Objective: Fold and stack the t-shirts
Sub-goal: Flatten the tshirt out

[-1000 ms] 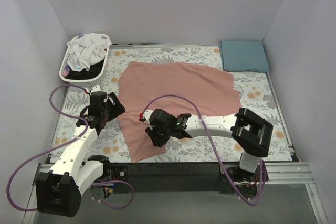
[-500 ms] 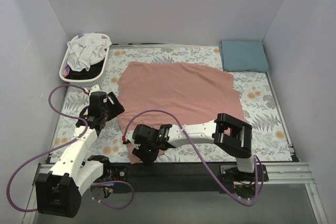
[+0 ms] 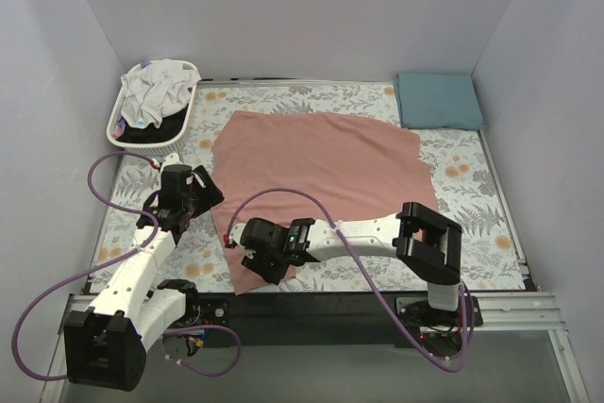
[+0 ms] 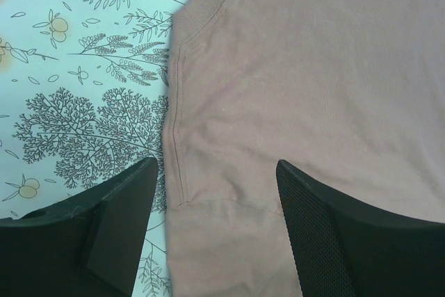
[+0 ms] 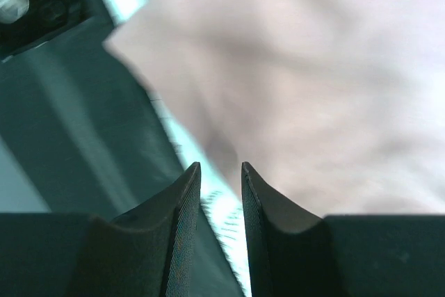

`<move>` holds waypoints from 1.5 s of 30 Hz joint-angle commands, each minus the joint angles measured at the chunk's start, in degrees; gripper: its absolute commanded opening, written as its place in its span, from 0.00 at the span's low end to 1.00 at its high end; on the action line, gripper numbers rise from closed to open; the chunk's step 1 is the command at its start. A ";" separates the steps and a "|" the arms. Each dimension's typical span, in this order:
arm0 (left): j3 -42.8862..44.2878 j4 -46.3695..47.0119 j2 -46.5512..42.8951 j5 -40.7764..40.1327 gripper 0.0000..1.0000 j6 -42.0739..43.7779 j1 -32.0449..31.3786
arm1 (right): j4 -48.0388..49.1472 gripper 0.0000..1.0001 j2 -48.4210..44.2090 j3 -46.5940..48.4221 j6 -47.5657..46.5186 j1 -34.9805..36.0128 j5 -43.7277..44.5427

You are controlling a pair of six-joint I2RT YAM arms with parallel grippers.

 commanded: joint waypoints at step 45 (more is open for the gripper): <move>6.03 3.80 15.12 3.03 0.68 -0.48 -0.12 | -8.35 0.51 -24.07 -19.60 9.84 -20.43 12.41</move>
